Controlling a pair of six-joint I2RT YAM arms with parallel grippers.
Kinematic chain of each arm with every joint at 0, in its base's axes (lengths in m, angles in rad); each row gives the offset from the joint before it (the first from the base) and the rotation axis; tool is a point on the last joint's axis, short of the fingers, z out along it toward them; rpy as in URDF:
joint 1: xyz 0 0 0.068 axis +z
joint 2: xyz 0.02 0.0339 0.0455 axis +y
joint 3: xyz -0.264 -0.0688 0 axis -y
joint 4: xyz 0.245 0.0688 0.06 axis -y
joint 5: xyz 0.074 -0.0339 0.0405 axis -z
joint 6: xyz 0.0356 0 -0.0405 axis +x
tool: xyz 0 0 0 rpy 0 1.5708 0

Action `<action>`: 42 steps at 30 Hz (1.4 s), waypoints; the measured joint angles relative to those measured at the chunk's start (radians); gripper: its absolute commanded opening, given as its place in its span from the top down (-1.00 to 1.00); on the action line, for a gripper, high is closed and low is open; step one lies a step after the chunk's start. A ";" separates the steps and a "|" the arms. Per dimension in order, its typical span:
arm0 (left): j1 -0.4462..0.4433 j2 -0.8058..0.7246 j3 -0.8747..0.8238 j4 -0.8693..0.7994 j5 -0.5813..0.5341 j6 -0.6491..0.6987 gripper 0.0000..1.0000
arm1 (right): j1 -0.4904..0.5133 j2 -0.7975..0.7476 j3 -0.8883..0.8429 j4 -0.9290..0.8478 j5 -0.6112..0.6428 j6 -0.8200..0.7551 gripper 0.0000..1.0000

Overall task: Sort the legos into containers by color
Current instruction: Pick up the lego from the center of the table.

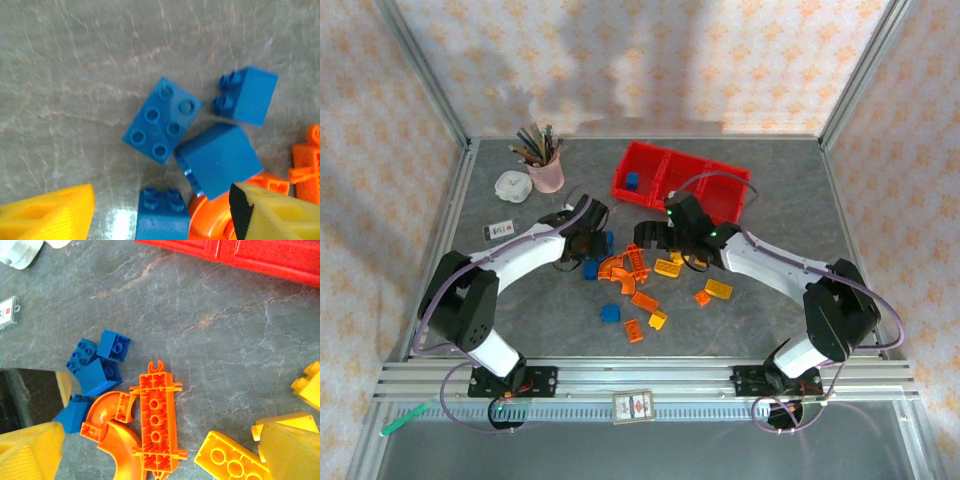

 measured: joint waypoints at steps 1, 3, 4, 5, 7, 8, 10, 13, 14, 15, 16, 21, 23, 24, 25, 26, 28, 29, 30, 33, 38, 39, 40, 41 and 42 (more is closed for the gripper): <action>-0.006 0.000 -0.007 0.000 0.007 -0.003 -0.46 | 0.005 0.001 -0.002 -0.002 0.000 0.008 -0.99; -0.012 0.000 -0.014 0.002 0.017 -0.004 -0.46 | 0.012 0.006 -0.003 -0.003 0.000 0.021 -0.99; -0.012 0.000 -0.017 0.005 0.026 -0.005 -0.44 | 0.016 0.009 -0.005 -0.004 0.000 0.025 -0.99; -0.012 0.000 -0.021 0.008 0.032 -0.005 -0.42 | 0.018 0.011 -0.006 -0.006 0.000 0.028 -0.99; -0.012 0.002 -0.033 0.012 0.035 -0.006 -0.36 | 0.024 0.011 -0.008 -0.013 0.001 0.035 -0.99; -0.012 0.005 -0.037 0.013 0.035 -0.006 -0.35 | 0.025 0.011 -0.008 -0.015 0.001 0.038 -0.99; -0.012 0.012 -0.053 0.019 0.034 -0.006 -0.28 | 0.027 0.012 -0.008 -0.016 0.002 0.039 -0.99; -0.012 0.016 -0.084 0.028 0.035 -0.007 -0.20 | 0.027 0.012 -0.008 -0.021 0.002 0.041 -0.99; -0.012 0.016 -0.095 0.032 0.035 -0.010 -0.18 | 0.027 0.012 -0.008 -0.022 0.002 0.042 -0.99; -0.012 0.016 -0.105 0.035 0.035 -0.014 -0.17 | 0.027 0.013 -0.008 -0.022 0.003 0.041 -0.99; -0.012 0.018 -0.108 0.035 0.034 -0.015 -0.14 | 0.027 0.013 -0.008 -0.022 0.005 0.041 -0.99; -0.012 0.021 -0.112 0.051 0.023 -0.027 0.01 | 0.027 0.029 -0.008 -0.024 0.005 0.041 -0.99; -0.012 0.021 -0.120 0.066 0.024 -0.031 0.09 | 0.027 0.034 -0.007 -0.028 0.005 0.041 -0.99; -0.012 0.021 -0.124 0.070 0.024 -0.032 0.15 | 0.027 0.037 -0.006 -0.032 0.005 0.041 -0.99; -0.012 0.023 -0.126 0.072 0.025 -0.033 0.20 | 0.027 0.040 -0.004 -0.033 0.005 0.041 -0.99; -0.012 0.026 -0.127 0.075 0.027 -0.036 0.25 | 0.027 0.043 -0.002 -0.033 0.005 0.041 -0.99; -0.012 0.030 -0.131 0.086 0.027 -0.040 0.31 | 0.027 0.047 0.002 -0.036 0.005 0.041 -0.99; -0.012 0.030 -0.131 0.087 0.027 -0.041 0.38 | 0.027 0.047 0.003 -0.036 0.005 0.041 -0.99; -0.012 0.030 -0.131 0.088 0.028 -0.041 0.43 | 0.027 0.048 0.004 -0.037 0.005 0.041 -0.99; -0.012 0.028 -0.131 0.087 0.027 -0.044 0.45 | 0.027 0.048 0.008 -0.040 0.005 0.041 -1.00; -0.012 0.004 -0.110 0.039 0.006 -0.044 0.45 | 0.023 0.048 0.019 -0.045 0.016 0.040 -1.00; -0.012 -0.010 -0.093 0.022 0.003 -0.044 0.44 | 0.018 0.048 0.019 -0.047 0.017 0.040 -1.00; -0.012 -0.021 -0.077 0.011 0.000 -0.043 0.45 | 0.008 0.047 0.021 -0.051 0.017 0.040 -1.00; -0.012 -0.035 -0.047 0.002 -0.004 -0.043 0.44 | -0.005 0.043 0.023 -0.054 0.017 0.040 -1.00; -0.012 -0.043 -0.023 -0.003 -0.006 -0.041 0.45 | -0.021 0.038 0.023 -0.055 0.017 0.040 -1.00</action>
